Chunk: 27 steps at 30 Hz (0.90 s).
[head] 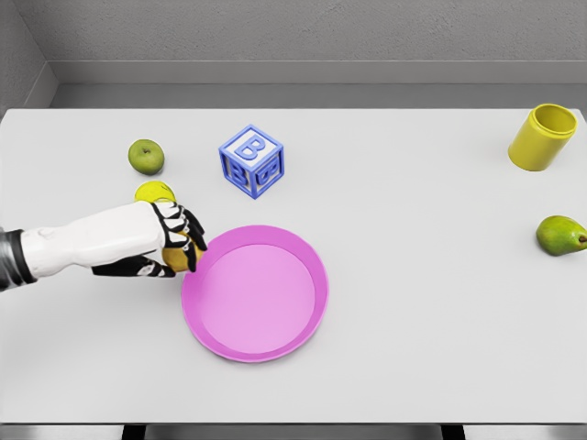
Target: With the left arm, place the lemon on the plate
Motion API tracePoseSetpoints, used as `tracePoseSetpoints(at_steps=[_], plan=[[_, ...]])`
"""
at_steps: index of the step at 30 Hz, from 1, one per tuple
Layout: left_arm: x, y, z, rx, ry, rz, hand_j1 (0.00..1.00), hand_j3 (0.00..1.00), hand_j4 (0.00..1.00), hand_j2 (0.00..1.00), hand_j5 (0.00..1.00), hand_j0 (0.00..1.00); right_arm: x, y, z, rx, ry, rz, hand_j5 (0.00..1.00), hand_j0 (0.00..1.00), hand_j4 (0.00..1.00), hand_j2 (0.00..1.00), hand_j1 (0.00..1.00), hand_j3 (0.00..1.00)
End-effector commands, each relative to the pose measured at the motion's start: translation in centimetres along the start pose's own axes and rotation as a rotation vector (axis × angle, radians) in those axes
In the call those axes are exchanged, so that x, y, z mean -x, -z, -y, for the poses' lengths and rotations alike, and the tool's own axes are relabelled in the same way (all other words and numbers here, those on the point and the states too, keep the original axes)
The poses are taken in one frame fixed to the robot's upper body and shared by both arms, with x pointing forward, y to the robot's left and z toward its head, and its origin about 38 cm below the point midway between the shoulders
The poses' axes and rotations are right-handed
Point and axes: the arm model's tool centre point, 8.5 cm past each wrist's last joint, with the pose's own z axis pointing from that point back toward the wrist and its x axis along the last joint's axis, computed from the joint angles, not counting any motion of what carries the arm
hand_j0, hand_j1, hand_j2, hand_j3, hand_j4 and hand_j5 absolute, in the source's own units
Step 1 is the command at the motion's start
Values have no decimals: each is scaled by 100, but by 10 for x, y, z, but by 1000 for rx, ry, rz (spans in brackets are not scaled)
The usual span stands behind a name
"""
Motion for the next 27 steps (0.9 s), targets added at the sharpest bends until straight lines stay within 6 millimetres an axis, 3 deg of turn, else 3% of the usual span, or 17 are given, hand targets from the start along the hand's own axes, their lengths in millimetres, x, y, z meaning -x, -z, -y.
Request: tracePoseSetpoints(at_steps=[1, 24, 27], plan=[[-2, 3, 0, -13, -8, 16, 43, 43, 43, 43, 43, 43, 0, 0, 0, 0, 1, 0, 100, 100, 100, 100, 100, 100], [-13, 34, 0, -91, -31, 91, 43, 43, 43, 43, 43, 43, 0, 0, 0, 0, 1, 0, 100, 100, 100, 100, 100, 100], [-14, 38, -1, -101, -29, 98, 49, 49, 49, 49, 49, 49, 0, 0, 0, 0, 1, 0, 100, 100, 100, 100, 100, 100]])
